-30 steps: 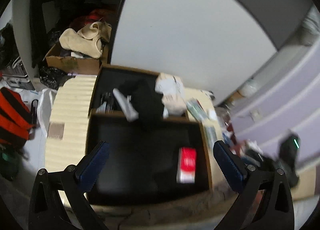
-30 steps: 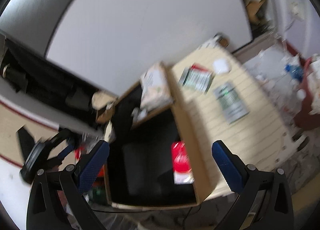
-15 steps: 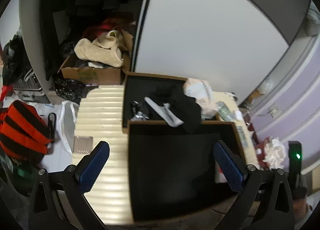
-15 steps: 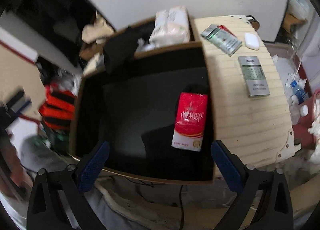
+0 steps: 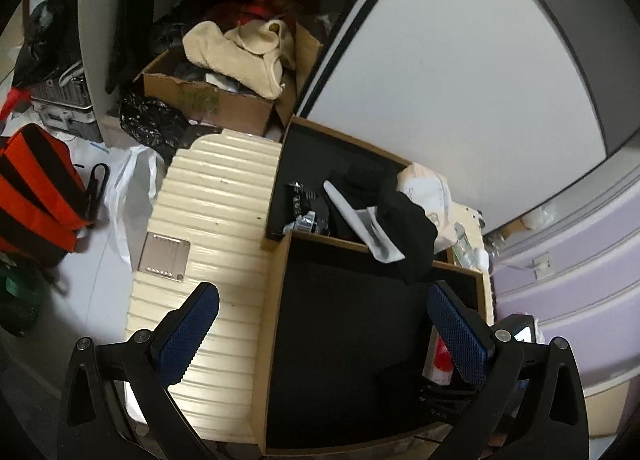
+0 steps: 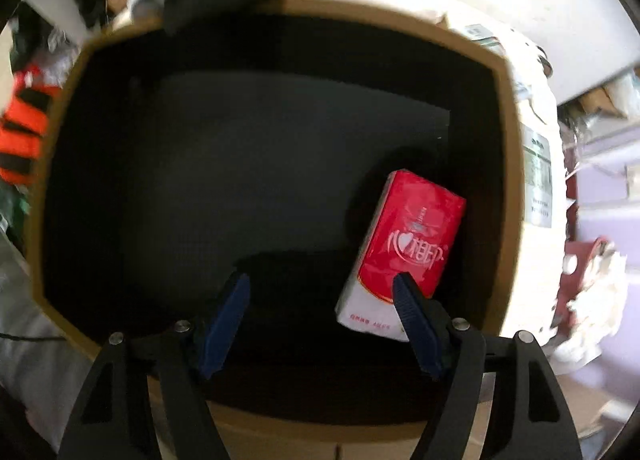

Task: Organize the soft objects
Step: 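Lower the right gripper onto the red tissue pack and grasp it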

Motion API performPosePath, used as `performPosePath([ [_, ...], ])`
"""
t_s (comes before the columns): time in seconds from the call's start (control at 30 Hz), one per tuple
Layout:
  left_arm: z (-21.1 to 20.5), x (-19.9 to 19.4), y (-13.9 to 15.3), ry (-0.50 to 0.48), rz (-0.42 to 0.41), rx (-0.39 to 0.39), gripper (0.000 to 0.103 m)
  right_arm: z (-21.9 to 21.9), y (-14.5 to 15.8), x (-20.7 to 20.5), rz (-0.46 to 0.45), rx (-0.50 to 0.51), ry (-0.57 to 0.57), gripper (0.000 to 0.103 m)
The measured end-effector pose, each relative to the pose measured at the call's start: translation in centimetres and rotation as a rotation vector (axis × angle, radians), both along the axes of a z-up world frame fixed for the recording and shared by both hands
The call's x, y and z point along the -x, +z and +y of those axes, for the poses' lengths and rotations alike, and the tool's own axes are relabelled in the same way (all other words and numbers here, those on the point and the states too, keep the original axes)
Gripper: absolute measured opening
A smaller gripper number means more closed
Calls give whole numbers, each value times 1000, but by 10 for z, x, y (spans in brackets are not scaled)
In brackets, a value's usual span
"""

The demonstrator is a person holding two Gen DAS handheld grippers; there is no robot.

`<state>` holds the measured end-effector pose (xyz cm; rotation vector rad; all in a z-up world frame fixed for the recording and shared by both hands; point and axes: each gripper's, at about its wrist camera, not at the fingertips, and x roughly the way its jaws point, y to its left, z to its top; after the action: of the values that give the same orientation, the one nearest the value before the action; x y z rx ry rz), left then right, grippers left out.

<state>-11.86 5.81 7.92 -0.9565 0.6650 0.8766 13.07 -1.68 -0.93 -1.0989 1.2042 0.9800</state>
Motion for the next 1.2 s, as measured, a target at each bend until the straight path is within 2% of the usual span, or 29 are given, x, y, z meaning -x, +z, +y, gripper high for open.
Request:
performPosePath([
  [0.07,1,0,0,2,-10,7,103,-2,-5,-6,-57,24,4,72],
  [0.2,0,-3,0,-7,8,0,103,-8,-19,-21,-22,63,-37,73],
  [0.23,-1,-4,0,-12,13,-2,103,-10,-22,-22,-45,66,-29,74],
  [0.27,-2,-6,0,-17,20,-6,103,-11,-23,-22,-70,68,-11,75],
  [0.33,-4,-8,0,-20,36,-18,103,-13,-27,-21,-78,73,14,84],
  [0.57,-7,-11,1,-30,81,-54,103,-26,-21,-32,-122,63,21,85],
  [0.77,-6,-11,-3,-30,91,-43,103,-32,-10,-48,-75,30,-12,85],
  [0.87,-7,-12,-5,-28,119,-43,103,-30,-7,-59,-17,16,-10,85],
  [1.03,-7,-13,-7,-27,141,-43,103,-34,-1,-79,-8,-26,-60,85],
  [1.17,-6,-10,-8,-20,138,-41,103,-39,-13,-79,-83,4,-4,89],
  [1.2,-5,-10,-7,-18,138,-40,103,-42,-17,-78,-68,11,4,89],
])
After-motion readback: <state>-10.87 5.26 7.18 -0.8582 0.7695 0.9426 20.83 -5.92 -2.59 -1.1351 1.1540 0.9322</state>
